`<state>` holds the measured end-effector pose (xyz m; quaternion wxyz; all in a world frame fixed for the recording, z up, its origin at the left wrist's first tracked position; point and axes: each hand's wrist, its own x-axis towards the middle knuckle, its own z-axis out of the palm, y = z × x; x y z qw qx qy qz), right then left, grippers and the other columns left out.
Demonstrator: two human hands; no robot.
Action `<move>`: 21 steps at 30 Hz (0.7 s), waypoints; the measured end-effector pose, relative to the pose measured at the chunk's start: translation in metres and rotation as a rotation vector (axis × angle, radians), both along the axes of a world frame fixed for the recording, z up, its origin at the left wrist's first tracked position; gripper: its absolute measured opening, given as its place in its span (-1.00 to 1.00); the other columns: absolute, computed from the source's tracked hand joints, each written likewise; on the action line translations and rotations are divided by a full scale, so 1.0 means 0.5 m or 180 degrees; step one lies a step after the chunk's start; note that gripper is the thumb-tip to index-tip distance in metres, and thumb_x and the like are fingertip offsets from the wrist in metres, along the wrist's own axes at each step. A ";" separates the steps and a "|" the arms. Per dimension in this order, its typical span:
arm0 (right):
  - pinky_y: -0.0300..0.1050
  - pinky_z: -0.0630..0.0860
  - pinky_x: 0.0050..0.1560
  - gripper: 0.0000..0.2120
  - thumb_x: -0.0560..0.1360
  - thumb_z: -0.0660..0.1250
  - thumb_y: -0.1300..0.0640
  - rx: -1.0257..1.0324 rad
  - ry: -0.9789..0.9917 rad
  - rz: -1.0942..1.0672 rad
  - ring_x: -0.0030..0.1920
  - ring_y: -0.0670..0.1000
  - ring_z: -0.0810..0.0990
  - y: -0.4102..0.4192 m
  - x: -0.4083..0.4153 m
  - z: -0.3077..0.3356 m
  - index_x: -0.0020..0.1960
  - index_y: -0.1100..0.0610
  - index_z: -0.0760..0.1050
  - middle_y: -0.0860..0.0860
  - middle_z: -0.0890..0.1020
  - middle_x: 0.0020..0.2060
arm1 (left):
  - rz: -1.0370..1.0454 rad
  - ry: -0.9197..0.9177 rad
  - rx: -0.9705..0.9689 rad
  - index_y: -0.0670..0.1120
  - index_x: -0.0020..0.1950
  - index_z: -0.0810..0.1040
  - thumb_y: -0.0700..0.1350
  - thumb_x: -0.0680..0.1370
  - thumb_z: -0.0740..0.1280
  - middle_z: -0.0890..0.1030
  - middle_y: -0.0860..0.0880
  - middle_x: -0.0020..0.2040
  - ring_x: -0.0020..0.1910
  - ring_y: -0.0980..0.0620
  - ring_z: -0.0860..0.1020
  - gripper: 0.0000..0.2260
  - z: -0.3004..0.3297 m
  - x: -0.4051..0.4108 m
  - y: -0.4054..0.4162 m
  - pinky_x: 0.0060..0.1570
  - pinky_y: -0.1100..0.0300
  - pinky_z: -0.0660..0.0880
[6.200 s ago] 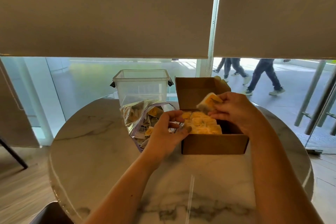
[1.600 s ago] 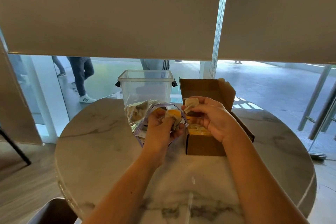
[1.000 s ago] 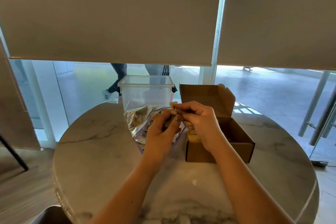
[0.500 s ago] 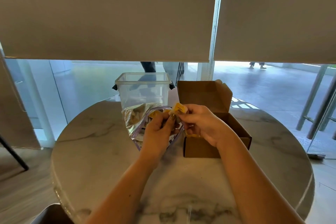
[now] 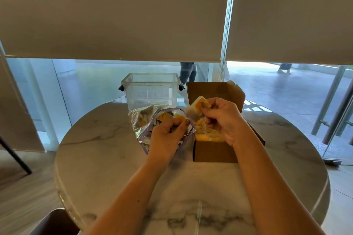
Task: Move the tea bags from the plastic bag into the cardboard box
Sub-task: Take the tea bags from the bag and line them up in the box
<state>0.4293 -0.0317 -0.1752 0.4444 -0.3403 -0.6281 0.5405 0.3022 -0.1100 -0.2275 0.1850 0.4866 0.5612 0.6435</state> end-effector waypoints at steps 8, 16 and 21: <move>-0.09 0.63 -0.16 -0.85 0.50 0.33 0.25 0.0320 -0.0288 -0.1127 -0.19 0.09 0.64 0.083 0.106 0.004 0.06 0.20 0.46 0.15 0.59 -0.07 | -0.0139 0.0712 -0.0088 0.19 0.02 0.53 -0.12 0.56 0.28 0.56 0.19 -0.11 -0.14 0.22 0.54 -0.82 -0.010 0.004 0.004 -0.12 0.41 0.46; -0.14 0.34 -0.03 -0.80 0.55 0.26 0.20 0.1367 -0.2519 -0.1616 -0.09 0.04 0.43 0.140 0.125 -0.044 0.11 0.22 0.58 0.21 0.60 0.05 | -0.0555 0.1136 -0.0166 0.05 0.22 0.55 -0.20 0.57 0.27 0.52 0.23 0.04 0.09 0.25 0.50 -0.73 -0.020 0.001 0.010 0.17 0.26 0.47; -0.05 0.42 0.13 -0.80 0.56 0.26 0.14 0.1241 -0.3065 -0.1317 0.03 0.12 0.50 0.155 0.110 -0.052 0.10 0.20 0.57 0.20 0.57 0.07 | -0.0727 0.1164 -0.0243 0.05 0.20 0.56 -0.18 0.56 0.28 0.57 0.16 0.05 0.10 0.20 0.52 -0.74 -0.020 0.000 0.008 0.19 0.19 0.48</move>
